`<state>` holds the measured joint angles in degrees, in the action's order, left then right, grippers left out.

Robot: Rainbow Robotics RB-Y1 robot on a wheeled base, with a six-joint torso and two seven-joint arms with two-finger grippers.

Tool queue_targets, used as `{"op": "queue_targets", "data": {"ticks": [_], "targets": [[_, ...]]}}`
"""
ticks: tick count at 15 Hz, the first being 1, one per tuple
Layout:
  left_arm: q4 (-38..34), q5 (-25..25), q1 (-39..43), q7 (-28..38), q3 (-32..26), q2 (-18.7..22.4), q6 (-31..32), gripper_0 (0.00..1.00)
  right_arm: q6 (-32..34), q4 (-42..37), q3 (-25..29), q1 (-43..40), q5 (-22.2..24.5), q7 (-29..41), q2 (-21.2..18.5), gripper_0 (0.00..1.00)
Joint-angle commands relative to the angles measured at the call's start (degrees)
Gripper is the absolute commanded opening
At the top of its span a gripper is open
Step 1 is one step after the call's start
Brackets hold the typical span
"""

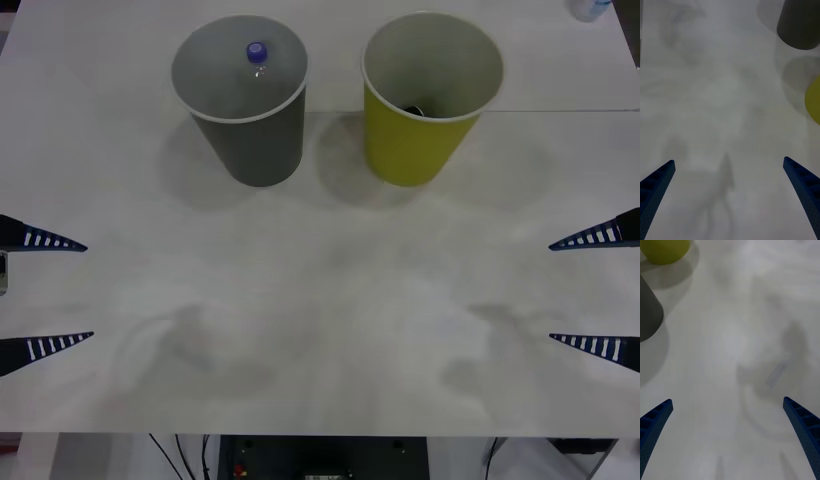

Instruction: Put the can into the green bin and the plastic bottle into the gray bin

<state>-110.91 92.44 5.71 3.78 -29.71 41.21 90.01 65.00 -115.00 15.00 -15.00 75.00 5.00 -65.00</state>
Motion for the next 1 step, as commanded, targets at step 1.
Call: {"op": "queue_targets", "data": {"ticks": [1], "targets": [[0.0,0.02,0.0,0.0,0.0,0.01,-0.01,1.0,0.0,0.0,0.0,0.0,0.0,0.0,0.0,1.0]]}}
